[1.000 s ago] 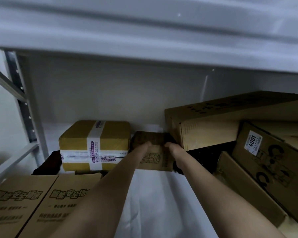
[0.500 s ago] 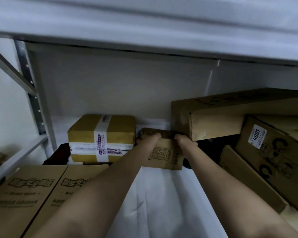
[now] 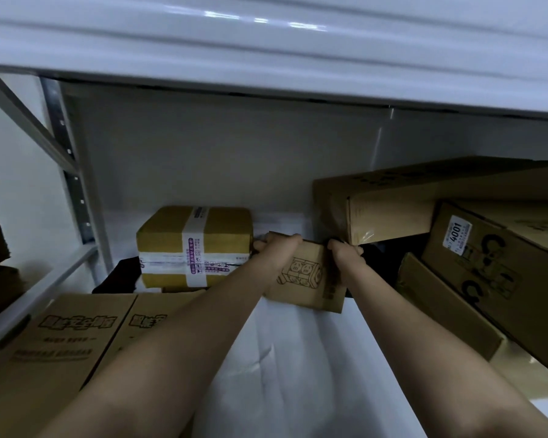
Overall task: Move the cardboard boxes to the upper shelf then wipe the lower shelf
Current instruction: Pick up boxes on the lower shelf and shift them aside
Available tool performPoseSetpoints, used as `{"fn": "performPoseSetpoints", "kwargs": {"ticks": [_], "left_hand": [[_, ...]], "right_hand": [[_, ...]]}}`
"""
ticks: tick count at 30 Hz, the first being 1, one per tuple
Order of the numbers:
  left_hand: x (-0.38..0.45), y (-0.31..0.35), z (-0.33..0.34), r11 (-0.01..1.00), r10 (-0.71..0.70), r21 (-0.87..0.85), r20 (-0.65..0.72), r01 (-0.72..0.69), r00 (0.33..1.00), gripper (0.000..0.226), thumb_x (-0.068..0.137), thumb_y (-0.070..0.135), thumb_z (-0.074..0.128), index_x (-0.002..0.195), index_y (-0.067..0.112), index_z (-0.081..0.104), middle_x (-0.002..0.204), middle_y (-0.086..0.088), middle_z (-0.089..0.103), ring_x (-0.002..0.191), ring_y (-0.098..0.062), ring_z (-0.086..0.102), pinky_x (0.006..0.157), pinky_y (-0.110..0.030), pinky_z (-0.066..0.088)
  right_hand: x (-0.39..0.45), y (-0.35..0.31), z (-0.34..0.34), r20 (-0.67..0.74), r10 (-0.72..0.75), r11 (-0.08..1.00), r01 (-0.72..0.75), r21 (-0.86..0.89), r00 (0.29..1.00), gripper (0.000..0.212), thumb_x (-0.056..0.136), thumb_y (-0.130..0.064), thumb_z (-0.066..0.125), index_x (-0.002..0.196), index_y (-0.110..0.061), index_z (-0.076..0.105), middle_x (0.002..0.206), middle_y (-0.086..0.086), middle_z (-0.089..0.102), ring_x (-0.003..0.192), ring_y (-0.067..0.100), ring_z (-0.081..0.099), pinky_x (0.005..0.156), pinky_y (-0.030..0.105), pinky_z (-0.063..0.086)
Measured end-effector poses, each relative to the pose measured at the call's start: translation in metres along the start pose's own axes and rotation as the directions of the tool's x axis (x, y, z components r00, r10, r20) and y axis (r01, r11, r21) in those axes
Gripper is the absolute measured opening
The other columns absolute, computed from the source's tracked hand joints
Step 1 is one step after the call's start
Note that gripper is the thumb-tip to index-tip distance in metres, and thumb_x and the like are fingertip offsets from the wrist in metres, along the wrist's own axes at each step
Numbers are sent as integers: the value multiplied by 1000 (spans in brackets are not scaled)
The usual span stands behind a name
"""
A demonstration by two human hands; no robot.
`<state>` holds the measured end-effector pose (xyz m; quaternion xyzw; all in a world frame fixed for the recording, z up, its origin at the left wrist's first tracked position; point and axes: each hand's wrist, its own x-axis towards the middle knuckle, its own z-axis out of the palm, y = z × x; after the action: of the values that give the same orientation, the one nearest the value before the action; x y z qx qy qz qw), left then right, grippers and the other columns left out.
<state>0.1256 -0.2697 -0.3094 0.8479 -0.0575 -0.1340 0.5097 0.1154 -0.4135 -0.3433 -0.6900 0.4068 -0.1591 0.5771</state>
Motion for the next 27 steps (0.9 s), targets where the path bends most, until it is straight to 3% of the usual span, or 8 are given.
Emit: {"fn": "performPoseSetpoints", "kwargs": {"ticks": [6, 11, 16, 22, 25, 27], "left_hand": [[-20, -1, -7, 994, 79, 73, 32, -81, 996, 53, 97, 35, 37, 143, 11, 29, 145, -14, 23, 135, -30, 23, 112, -41, 28], [-30, -12, -14, 998, 67, 3, 31, -67, 997, 53, 94, 39, 41, 141, 16, 34, 141, -13, 31, 131, -31, 33, 108, -45, 34], [-42, -17, -23, 994, 103, 18, 43, -104, 994, 48, 93, 35, 40, 138, 20, 39, 139, -12, 32, 129, -31, 35, 108, -45, 34], [-48, -18, -33, 989, 134, 46, 69, -137, 989, 40, 94, 33, 41, 132, 21, 42, 132, -11, 33, 123, -31, 38, 104, -46, 39], [-53, -21, -36, 991, 112, 66, 109, -120, 988, 45, 92, 34, 45, 135, 22, 41, 134, -12, 30, 123, -33, 38, 102, -45, 42], [-56, -25, -37, 992, 109, 42, 119, -115, 987, 32, 91, 32, 47, 122, 27, 49, 129, -11, 31, 121, -34, 39, 100, -46, 43]], "right_hand": [[-15, 7, -9, -70, 21, 999, -19, 31, 997, 81, 87, -49, 54, 146, -7, 21, 146, 17, 27, 125, 36, 38, 97, 42, 38], [-25, 16, -12, -77, 39, 999, -38, 15, 996, 79, 88, -50, 53, 146, -6, 22, 146, 16, 29, 126, 35, 38, 102, 44, 38], [-44, 27, -14, -26, 43, 999, -43, 19, 999, 77, 89, -52, 50, 146, -8, 26, 145, 15, 30, 124, 35, 40, 100, 43, 38], [-57, 40, -15, 145, 48, 988, -67, 136, 988, 66, 89, -49, 42, 141, -7, 42, 141, 15, 45, 121, 33, 50, 104, 45, 43], [-64, 48, -17, 162, 74, 982, -100, 160, 984, 60, 92, -47, 42, 137, -7, 47, 139, 13, 47, 116, 30, 56, 95, 40, 49], [-69, 50, -16, 188, 82, 977, -117, 180, 979, 55, 94, -44, 42, 132, -6, 50, 137, 14, 49, 110, 29, 60, 79, 34, 50]]}}
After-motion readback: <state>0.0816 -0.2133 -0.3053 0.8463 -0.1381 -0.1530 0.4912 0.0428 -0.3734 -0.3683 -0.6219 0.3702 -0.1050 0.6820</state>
